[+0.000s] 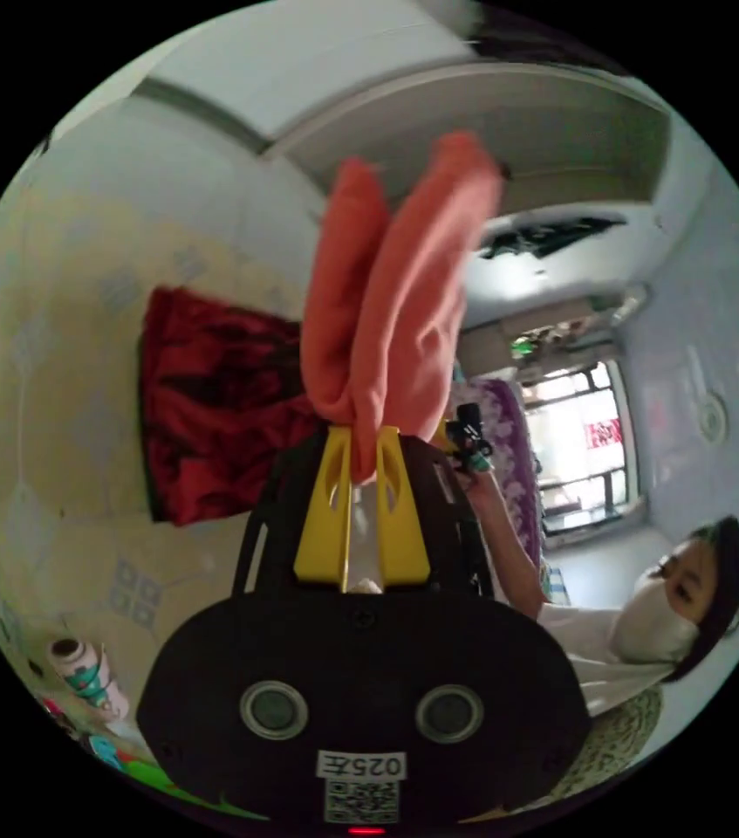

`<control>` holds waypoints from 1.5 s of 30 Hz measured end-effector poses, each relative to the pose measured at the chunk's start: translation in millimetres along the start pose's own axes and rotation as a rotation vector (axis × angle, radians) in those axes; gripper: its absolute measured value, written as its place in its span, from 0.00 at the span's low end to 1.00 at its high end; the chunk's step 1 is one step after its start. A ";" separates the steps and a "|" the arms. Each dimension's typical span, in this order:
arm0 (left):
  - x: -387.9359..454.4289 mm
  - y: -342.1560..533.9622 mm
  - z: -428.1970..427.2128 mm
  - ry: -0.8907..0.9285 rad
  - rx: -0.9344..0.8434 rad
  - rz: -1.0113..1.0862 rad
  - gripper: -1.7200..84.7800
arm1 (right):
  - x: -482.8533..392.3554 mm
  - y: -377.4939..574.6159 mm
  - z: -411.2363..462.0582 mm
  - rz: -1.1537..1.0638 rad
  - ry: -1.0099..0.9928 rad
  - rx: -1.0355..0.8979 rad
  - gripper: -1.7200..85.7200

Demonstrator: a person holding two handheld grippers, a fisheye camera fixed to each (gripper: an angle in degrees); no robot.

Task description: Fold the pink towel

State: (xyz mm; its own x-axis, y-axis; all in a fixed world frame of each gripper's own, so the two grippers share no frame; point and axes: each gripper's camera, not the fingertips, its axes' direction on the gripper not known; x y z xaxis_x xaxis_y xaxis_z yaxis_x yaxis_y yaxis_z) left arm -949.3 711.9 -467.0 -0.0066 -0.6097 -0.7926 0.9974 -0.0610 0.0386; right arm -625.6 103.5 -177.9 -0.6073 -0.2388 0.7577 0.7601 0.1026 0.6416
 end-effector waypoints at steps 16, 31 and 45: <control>-91.9 75.0 -85.7 0.001 -0.092 -0.186 0.02 | 158.6 -45.5 91.1 0.108 0.078 0.100 0.11; 64.7 66.2 -155.4 0.593 -0.019 0.136 0.02 | 127.1 -102.8 -75.3 0.000 -0.335 0.281 0.10; 104.1 92.5 4.1 0.350 -0.142 0.220 0.02 | 269.8 -132.9 -208.3 0.186 0.100 0.388 0.11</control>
State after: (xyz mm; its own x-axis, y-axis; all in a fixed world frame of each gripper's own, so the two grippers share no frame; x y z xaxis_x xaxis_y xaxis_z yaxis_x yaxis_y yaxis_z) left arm -858.0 639.6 -543.5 0.2077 -0.2897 -0.9343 0.9724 0.1652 0.1650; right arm -842.3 -175.6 -83.6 -0.4284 -0.2726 0.8615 0.6995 0.5034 0.5072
